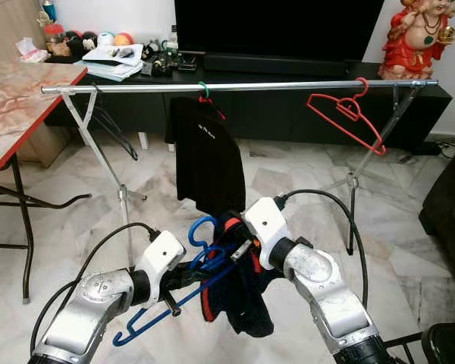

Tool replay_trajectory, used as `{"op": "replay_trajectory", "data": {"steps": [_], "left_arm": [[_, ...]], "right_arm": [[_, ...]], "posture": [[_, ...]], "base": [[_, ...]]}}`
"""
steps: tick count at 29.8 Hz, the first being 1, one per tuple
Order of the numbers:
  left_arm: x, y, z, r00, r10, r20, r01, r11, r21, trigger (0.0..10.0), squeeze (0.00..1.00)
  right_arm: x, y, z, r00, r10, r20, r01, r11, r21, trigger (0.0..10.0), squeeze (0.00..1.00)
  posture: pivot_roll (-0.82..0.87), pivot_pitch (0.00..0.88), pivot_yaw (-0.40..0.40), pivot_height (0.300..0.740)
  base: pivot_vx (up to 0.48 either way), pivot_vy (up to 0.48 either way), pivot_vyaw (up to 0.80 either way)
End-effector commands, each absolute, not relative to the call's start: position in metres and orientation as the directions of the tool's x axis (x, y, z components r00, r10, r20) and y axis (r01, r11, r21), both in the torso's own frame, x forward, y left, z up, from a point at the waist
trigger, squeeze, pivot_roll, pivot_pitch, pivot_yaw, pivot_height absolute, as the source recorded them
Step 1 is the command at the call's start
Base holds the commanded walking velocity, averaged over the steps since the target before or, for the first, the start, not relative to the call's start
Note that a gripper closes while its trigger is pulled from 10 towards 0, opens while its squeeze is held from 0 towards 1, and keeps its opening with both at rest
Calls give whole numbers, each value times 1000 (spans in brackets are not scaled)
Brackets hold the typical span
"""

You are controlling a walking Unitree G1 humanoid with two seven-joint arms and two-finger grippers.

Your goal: Hang hanger

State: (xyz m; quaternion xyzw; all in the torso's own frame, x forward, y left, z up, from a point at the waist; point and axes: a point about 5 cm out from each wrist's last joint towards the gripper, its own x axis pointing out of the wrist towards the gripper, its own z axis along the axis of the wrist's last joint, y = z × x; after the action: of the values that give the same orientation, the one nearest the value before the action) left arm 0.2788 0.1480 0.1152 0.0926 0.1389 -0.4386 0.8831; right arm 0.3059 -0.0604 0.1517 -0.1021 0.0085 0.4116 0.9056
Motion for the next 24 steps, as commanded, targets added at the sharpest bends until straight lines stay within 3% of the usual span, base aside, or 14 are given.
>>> {"op": "replay_trajectory", "data": {"steps": [1, 7, 11, 16, 24], "left_arm": [[280, 147, 122, 580, -759, -296, 801, 597, 38, 10000, 0], [283, 145, 124, 600, -751, -275, 789, 613, 45, 10000, 0], [284, 142, 128, 600, -760, -248, 789, 614, 28, 10000, 0], [279, 140, 132, 569, -789, -231, 811, 585, -3, 10000, 0], [277, 137, 135, 555, -804, -214, 821, 571, -18, 10000, 0]], "right_arm": [[298, -53, 166, 604, 796, -40, -789, 590, -170, 10000, 0], [293, -54, 158, 573, 814, -94, -812, 549, -197, 10000, 0], [304, -66, 147, 661, 731, -169, -748, 625, -220, 10000, 0], [314, -74, 151, 731, 665, -153, -681, 696, -225, 10000, 0], [320, -70, 154, 761, 632, -145, -647, 729, -222, 10000, 0]], "posture": [[5, 88, -24, 740], [6, 91, -25, 740], [7, 94, -26, 740], [10, 96, -27, 740], [13, 97, -31, 740]], "base": [[0, 0, 0], [0, 0, 0], [0, 0, 0], [0, 0, 0], [0, 0, 0]]}}
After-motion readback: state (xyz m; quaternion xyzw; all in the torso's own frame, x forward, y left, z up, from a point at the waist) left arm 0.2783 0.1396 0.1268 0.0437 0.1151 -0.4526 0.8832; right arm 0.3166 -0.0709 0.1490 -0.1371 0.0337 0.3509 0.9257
